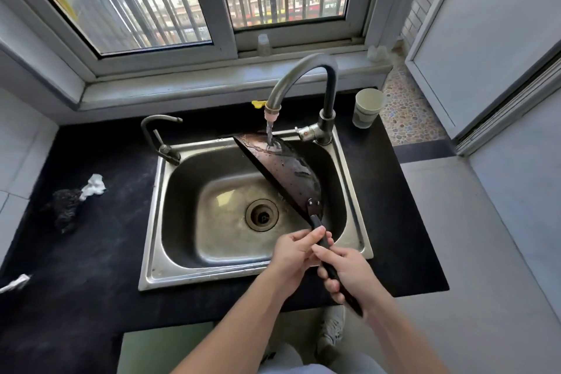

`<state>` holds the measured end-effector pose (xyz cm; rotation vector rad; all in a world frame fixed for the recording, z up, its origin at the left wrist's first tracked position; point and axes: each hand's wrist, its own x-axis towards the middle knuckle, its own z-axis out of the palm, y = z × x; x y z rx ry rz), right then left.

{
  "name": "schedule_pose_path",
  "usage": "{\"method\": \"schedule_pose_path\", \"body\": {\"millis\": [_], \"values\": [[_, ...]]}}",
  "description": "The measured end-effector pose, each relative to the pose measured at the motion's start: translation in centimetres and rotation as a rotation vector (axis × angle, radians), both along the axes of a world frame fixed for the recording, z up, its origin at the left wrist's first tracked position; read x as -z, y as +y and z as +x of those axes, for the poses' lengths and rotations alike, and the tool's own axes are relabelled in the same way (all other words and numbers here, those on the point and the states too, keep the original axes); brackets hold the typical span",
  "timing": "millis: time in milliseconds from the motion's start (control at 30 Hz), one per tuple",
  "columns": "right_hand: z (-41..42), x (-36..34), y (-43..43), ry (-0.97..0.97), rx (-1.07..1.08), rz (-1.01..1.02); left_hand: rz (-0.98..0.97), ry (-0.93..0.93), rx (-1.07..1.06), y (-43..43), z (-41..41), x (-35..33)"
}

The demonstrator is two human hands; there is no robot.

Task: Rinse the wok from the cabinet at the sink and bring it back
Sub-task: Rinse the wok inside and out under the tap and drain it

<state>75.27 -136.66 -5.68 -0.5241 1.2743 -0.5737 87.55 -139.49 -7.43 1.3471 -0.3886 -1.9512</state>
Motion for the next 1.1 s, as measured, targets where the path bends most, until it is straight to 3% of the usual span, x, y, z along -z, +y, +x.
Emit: {"method": "schedule_pose_path", "body": {"millis": [567,1100], "values": [[-3.0,-0.2,-5.1,0.019,-0.227,-0.041,0.05,0.031,-0.228,-2.7,-2.3,0.8],[-7.2,-0.5,-11.7,0.112,-0.528,-0.158,0.064,0.002,-0.306,-6.7,-5.3,1.2]]}}
